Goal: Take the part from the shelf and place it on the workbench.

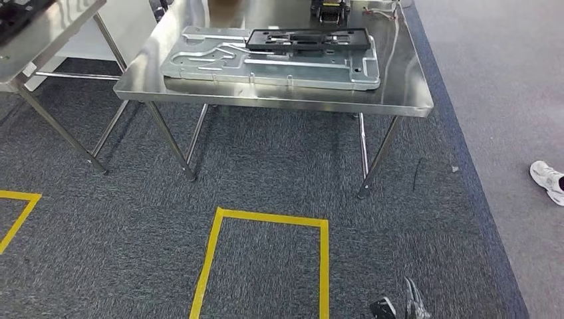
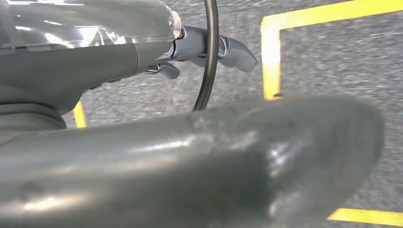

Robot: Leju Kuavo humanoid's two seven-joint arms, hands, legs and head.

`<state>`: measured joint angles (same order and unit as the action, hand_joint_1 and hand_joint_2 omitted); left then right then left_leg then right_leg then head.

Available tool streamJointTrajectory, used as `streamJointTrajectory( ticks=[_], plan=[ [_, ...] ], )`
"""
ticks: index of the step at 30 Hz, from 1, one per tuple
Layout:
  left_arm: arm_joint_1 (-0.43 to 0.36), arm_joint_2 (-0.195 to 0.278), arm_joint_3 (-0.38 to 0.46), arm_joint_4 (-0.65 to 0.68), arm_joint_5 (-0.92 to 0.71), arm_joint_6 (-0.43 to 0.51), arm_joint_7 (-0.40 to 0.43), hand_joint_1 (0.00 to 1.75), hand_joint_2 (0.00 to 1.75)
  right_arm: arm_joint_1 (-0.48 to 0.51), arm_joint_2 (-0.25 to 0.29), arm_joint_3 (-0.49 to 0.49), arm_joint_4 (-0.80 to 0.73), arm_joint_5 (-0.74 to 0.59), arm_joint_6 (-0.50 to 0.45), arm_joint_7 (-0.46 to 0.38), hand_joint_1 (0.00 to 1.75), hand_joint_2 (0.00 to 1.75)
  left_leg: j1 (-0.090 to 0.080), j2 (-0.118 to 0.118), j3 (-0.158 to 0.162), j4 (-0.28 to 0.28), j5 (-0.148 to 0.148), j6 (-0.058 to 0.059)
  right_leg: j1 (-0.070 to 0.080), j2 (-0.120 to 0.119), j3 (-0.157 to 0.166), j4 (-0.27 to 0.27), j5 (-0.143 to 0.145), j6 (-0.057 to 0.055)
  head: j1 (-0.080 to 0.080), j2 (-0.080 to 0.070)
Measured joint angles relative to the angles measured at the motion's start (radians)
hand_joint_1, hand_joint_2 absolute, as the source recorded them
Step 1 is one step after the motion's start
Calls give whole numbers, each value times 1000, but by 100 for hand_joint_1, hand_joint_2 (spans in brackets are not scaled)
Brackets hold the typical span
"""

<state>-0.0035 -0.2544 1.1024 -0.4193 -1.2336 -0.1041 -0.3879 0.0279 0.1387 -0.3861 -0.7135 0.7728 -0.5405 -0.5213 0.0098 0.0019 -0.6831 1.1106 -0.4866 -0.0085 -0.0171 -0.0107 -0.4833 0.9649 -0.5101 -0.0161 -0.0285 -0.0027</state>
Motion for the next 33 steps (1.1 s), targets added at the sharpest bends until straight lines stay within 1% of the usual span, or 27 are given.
streamJointTrajectory(
  ticks=[1, 2, 3, 4, 5, 6, 8, 9, 10, 11, 12, 13, 14, 16, 17, 18, 19, 20, 21, 22, 23, 24, 25, 28, 30, 32, 33],
  plan=[
    [1, -2, 8, -6, -6, -3, -2, 0, 0, -2, 1, -27, 30, -7, 13, -1, 0, 0, 1, 0, -15, 67, -53, -4, 2, 0, -15, 3, 10, -4, 0, 0],
    [1, -4, 15, -12, -12, -6, -5, 0, 0, -4, 1, -57, 66, -15, 26, -2, 0, 0, 1, 0, -25, 133, -89, -7, 4, -1, -31, 7, 20, -5, 0, 0],
    [1, -6, 24, -19, -17, -9, -8, 0, 0, -6, 1, -90, 104, -24, 35, -5, 0, 0, 1, 0, -25, 180, -100, -8, 5, -4, -48, 13, 29, -5, 0, 0],
    [2, -9, 33, -26, -23, -13, -12, 0, 0, -6, 1, -126, 143, -32, 41, -9, 0, 0, 1, 0, -11, 197, -89, -8, 7, -6, -64, 19, 37, -4, 0, 0],
    [3, -11, 40, -32, -28, -17, -15, 0, 0, -6, 1, -160, 179, -37, 43, -12, 0, 0, 1, 0, 21, 178, -63, -5, 8, -8, -81, 27, 44, -3, 0, 0],
    [4, -13, 46, -38, -31, -19, -18, 0, 0, -6, 1, -189, 209, -41, 43, -16, 0, 0, 0, 0, 71, 123, -38, 0, 9, -8, -96, 34, 51, -2, 0, 0],
    [4, -17, 55, -51, -36, -21, -20, 0, 0, -8, 2, -231, 253, -42, 42, -21, 0, 0, -4, -2, 184, -33, -36, 12, 11, -6, -120, 46, 65, 5, 0, 0],
    [2, -19, 59, -56, -37, -22, -21, 0, 0, -10, 3, -245, 269, -41, 42, -22, 0, 0, -6, -2, 220, -93, -48, 18, 11, -6, -126, 48, 73, 9, 0, 0],
    [1, -21, 64, -61, -39, -22, -23, 0, 0, -12, 3, -257, 284, -39, 42, -20, 0, 0, -10, -2, 237, -127, -59, 22, 11, -5, -129, 47, 80, 16, 0, 0],
    [0, -23, 69, -65, -40, -23, -25, 0, 0, -14, 3, -269, 297, -38, 42, -15, 0, 0, -11, -2, 239, -141, -57, 26, 10, -5, -130, 45, 88, 23, 0, 0],
    [0, -26, 74, -67, -42, -25, -29, 0, 0, -17, 3, -283, 310, -38, 42, -2, 0, 0, -10, 0, 235, -145, -48, 31, 7, -4, -131, 45, 91, 29, 0, 0],
    [1, -29, 79, -71, -44, -27, -32, 0, 0, -18, 4, -298, 324, -37, 42, 21, 0, 0, -8, 1, 230, -149, -38, 39, 6, -1, -136, 55, 80, 34, 0, 0],
    [2, -31, 85, -75, -49, -29, -36, 0, 0, -19, 5, -314, 339, -34, 42, 52, 0, 0, -6, 1, 224, -154, -26, 45, 5, 2, -147, 82, 53, 38, 0, 0],
    [3, -36, 97, -83, -60, -35, -41, 0, 0, -20, 9, -342, 369, -22, 41, 135, 0, 0, -4, -1, 202, -154, -7, 53, 3, 6, -185, 193, -35, 43, 0, 0],
    [3, -38, 101, -85, -68, -37, -42, 0, 0, -20, 11, -353, 385, -13, 45, 185, 0, 0, -5, -4, 190, -152, 1, 54, 2, 6, -204, 257, -74, 45, 0, 0],
    [4, -40, 107, -87, -75, -39, -42, 0, 0, -20, 12, -363, 400, -5, 51, 238, 0, 0, -5, -9, 178, -149, 9, 52, 2, 6, -210, 299, -95, 48, 0, 0],
    [4, -40, 112, -87, -82, -39, -43, 0, 0, -20, 14, -372, 415, 2, 60, 296, 0, 0, -5, -15, 167, -145, 16, 50, 1, 6, -199, 307, -98, 49, 0, 0],
    [4, -41, 117, -87, -88, -39, -44, 0, 0, -20, 17, -380, 426, 6, 70, 348, 0, 0, -4, -22, 157, -141, 22, 46, -1, 8, -166, 272, -82, 50, 0, 0],
    [3, -42, 122, -87, -93, -39, -44, 0, 0, -20, 19, -387, 435, 9, 78, 392, 0, 0, -3, -30, 148, -134, 27, 42, -3, 16, -117, 205, -56, 50, 0, 0],
    [2, -43, 124, -87, -96, -39, -45, 0, 0, -21, 22, -393, 443, 11, 86, 426, 0, 0, -3, -36, 137, -127, 30, 37, -6, 35, -67, 130, -39, 49, 0, 0],
    [1, -44, 127, -88, -98, -39, -46, 0, 0, -21, 25, -398, 450, 12, 91, 449, 0, 0, -4, -42, 128, -119, 32, 32, -7, 51, -32, 70, -26, 46, 0, 0],
    [-1, -44, 129, -88, -99, -38, -47, 0, 0, -22, 29, -402, 457, 12, 94, 461, 0, 0, -5, -47, 121, -112, 35, 27, -7, 62, -13, 36, -21, 41, 0, 0],
    [-2, -45, 132, -89, -100, -37, -48, 0, 0, -23, 32, -407, 463, 13, 95, 467, 0, 0, -6, -52, 115, -109, 39, 21, -4, 67, -10, 26, -22, 34, 0, 0],
    [-2, -45, 141, -90, -103, -37, -48, 0, 0, -27, 41, -418, 477, 13, 96, 476, 0, 0, -4, -62, 101, -99, 40, 3, -2, 36, -17, 28, -8, 11, 0, 0],
    [-3, -45, 144, -90, -105, -37, -49, 0, 0, -28, 46, -422, 482, 15, 106, 495, 0, 0, -3, -42, 68, -27, -12, -5, -4, 13, -26, 25, 2, -4, -1, 0],
    [-3, -45, 145, -90, -107, -36, -49, 0, 0, -28, 47, -428, 487, 16, 123, 526, 0, 0, 0, -19, 14, 108, -91, -12, 1, -11, -38, 27, 7, -10, -1, 0],
    [-3, -45, 146, -90, -108, -36, -49, 0, 0, -28, 49, -430, 489, 16, 132, 539, 0, 0, 1, -14, -3, 162, -113, -14, 3, -23, -43, 29, 9, -11, -1, 0]
  ],
)
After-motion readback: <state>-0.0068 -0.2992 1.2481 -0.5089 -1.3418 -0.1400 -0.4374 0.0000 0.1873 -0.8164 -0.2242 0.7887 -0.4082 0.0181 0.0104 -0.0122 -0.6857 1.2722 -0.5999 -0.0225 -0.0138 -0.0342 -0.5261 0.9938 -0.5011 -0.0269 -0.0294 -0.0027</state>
